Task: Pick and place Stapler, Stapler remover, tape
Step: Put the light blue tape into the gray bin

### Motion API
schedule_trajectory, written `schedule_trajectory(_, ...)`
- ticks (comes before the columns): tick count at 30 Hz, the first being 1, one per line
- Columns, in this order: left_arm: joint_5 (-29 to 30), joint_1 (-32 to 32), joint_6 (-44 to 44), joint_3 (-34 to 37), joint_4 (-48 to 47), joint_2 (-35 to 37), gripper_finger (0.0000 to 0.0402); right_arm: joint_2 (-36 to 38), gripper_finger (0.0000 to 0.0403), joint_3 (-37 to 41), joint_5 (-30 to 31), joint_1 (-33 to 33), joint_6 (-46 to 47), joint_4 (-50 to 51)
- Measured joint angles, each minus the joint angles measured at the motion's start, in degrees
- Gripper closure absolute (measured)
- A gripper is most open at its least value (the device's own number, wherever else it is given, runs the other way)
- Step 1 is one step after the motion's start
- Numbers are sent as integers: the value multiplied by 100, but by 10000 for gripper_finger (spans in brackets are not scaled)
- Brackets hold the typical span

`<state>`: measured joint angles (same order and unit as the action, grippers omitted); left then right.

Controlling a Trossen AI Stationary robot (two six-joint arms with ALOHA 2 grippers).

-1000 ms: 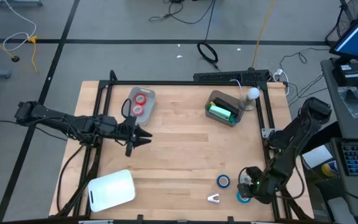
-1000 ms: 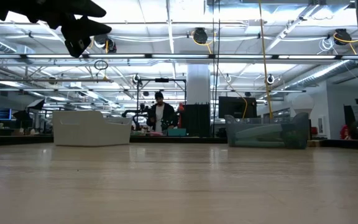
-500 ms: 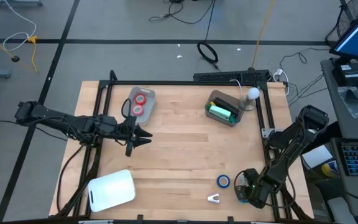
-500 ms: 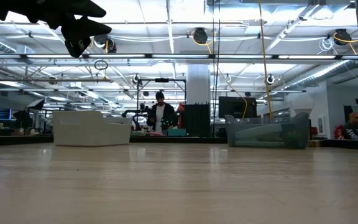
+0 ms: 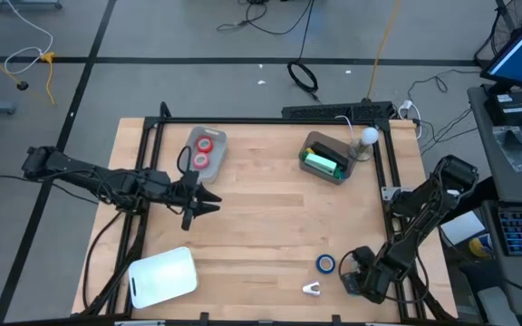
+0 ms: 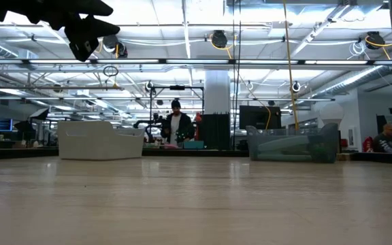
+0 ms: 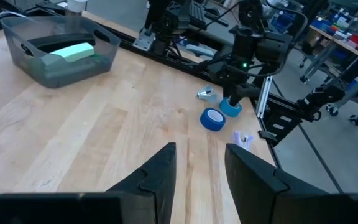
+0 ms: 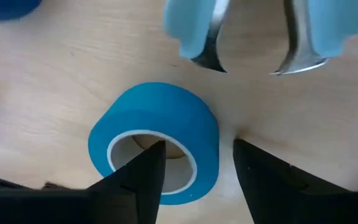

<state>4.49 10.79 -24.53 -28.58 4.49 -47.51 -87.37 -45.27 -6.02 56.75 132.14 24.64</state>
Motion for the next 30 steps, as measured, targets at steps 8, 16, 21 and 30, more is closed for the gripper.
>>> schedule_trajectory(8, 0, 22, -5, 0, 0, 0, 265, 4, 288, 46, -39, 0, 179, -23)
schedule_trajectory(16, 0, 22, -152, 2, 2, -2, 265, -2, 369, 54, -310, 0, -164, -700)
schedule_trajectory(21, 2, 22, -433, 2, 11, 0, 266, 156, 369, 54, -121, -30, -222, -1580)
schedule_trajectory(30, 6, 22, -866, 2, 11, -11, 265, 1020, 368, 54, 2255, -775, -1270, -2191)
